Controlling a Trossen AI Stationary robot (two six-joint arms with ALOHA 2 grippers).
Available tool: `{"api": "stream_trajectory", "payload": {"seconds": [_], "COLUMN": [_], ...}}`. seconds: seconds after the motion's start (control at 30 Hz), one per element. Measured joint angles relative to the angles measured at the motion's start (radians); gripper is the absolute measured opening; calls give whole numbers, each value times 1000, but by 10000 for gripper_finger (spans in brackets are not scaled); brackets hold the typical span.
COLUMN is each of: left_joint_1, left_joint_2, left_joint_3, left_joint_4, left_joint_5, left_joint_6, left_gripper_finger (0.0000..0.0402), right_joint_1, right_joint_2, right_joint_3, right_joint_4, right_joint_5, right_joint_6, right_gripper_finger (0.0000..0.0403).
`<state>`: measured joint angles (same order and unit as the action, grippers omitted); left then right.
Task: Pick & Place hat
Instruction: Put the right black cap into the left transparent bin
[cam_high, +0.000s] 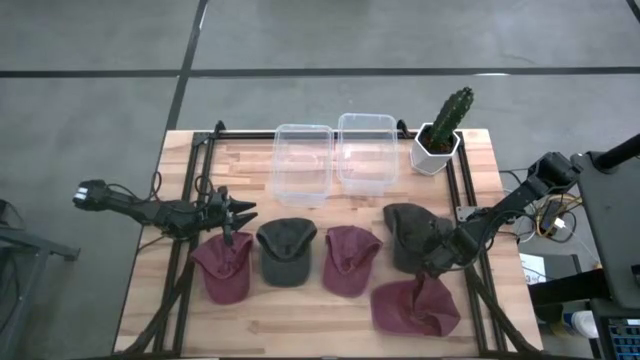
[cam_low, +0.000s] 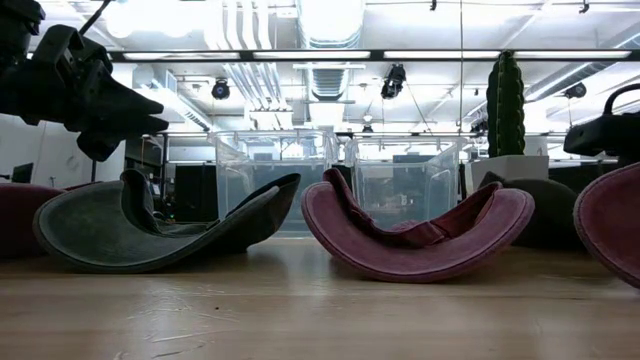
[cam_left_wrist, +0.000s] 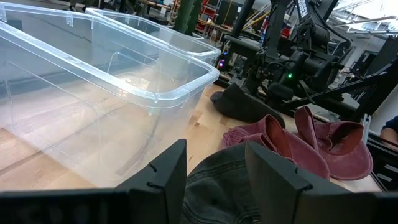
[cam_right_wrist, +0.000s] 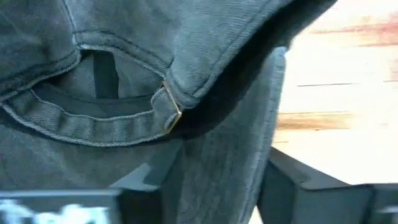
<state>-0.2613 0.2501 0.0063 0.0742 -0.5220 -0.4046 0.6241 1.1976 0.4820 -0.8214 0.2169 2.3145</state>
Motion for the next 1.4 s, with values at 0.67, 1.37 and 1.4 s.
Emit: {"api": "stream_trajectory", "payload": {"seconds": [0.67, 1.37, 1.4], "left_joint_1": [0, 0, 0], "left_joint_2": [0, 1, 0], "left_joint_3": [0, 15, 16], "left_joint_4": [2, 152, 176], "left_joint_5": [0, 0, 0], "left_joint_6": [0, -26, -40], "left_gripper_finger": [156, 156, 156], "right_joint_1": [-6, 33, 33], "right_joint_2": [1, 17, 25], "right_joint_3": [196, 853, 873], "right_joint_4": [-352, -737, -734], "right_joint_5": [115, 575, 605], "right_joint_6": [-45, -305, -328], "right_gripper_finger": [13, 12, 12]}}
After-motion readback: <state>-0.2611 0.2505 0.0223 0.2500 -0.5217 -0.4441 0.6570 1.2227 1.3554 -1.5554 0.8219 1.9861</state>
